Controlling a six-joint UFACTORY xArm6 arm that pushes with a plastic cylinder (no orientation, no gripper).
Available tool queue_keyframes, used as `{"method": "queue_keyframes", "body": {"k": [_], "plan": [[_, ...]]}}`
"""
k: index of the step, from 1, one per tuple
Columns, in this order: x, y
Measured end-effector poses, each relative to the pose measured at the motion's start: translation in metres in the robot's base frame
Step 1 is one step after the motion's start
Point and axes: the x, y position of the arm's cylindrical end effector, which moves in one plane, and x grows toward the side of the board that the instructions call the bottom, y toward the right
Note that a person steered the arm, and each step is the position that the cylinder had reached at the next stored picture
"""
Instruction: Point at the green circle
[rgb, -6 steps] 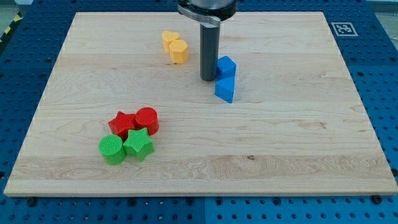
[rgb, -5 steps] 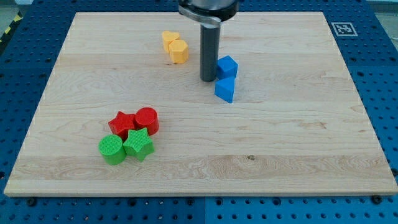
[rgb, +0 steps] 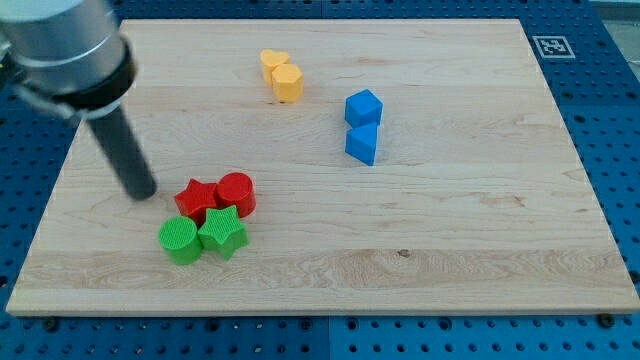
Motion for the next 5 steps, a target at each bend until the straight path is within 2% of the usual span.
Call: {"method": "queue_keyframes", "body": {"k": [1,3,5], "plan": [[0.068,-0.005],[0.072,0.004],[0.066,0.102]]}}
